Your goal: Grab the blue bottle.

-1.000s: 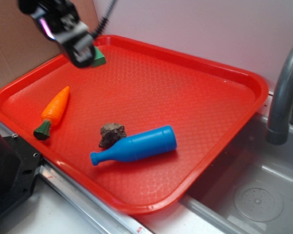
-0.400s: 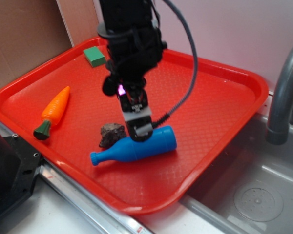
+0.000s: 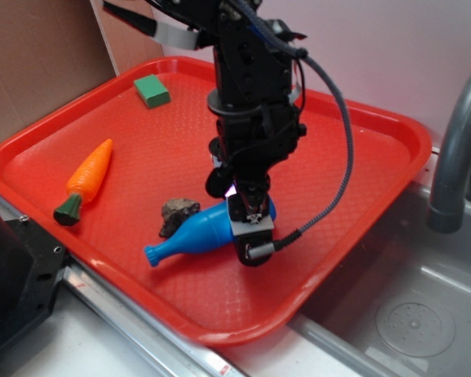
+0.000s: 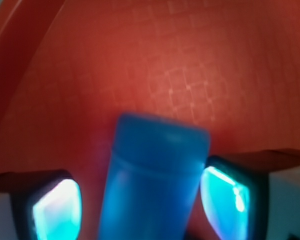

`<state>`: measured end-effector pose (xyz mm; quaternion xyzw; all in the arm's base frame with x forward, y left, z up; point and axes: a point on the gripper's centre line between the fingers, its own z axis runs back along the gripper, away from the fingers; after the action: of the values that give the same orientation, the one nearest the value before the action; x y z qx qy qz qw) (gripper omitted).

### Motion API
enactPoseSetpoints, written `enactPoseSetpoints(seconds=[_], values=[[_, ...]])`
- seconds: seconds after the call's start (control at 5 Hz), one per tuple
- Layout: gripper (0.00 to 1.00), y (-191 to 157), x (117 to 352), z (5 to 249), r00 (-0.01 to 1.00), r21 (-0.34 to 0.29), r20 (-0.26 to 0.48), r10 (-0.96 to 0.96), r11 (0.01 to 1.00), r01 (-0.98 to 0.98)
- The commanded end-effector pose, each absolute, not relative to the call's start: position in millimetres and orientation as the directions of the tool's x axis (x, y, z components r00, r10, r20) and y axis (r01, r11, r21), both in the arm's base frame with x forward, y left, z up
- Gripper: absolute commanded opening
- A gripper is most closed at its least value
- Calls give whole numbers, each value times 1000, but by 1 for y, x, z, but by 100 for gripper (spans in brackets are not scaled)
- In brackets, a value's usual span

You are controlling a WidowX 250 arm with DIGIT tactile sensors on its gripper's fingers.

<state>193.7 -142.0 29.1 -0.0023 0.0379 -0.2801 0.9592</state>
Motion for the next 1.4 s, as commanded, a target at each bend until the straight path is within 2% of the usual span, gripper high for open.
enactPoseSetpoints(seconds=[0.0, 0.2, 0.4, 0.6, 0.8, 1.0, 1.2], values=[[93, -142, 177, 26, 871, -18, -64, -488, 873, 487], [0, -130, 169, 32, 901, -22, -51, -430, 903, 430], [0, -109, 157, 58, 935, -16, -1, -355, 935, 355], [0, -70, 148, 107, 973, -61, 51, -225, 972, 227], [0, -24, 140, 156, 994, -52, 105, -28, 998, 33], [0, -1, 155, 206, 980, -24, 156, 124, 992, -122], [0, 5, 178, 223, 975, 15, 157, 157, 987, -161]])
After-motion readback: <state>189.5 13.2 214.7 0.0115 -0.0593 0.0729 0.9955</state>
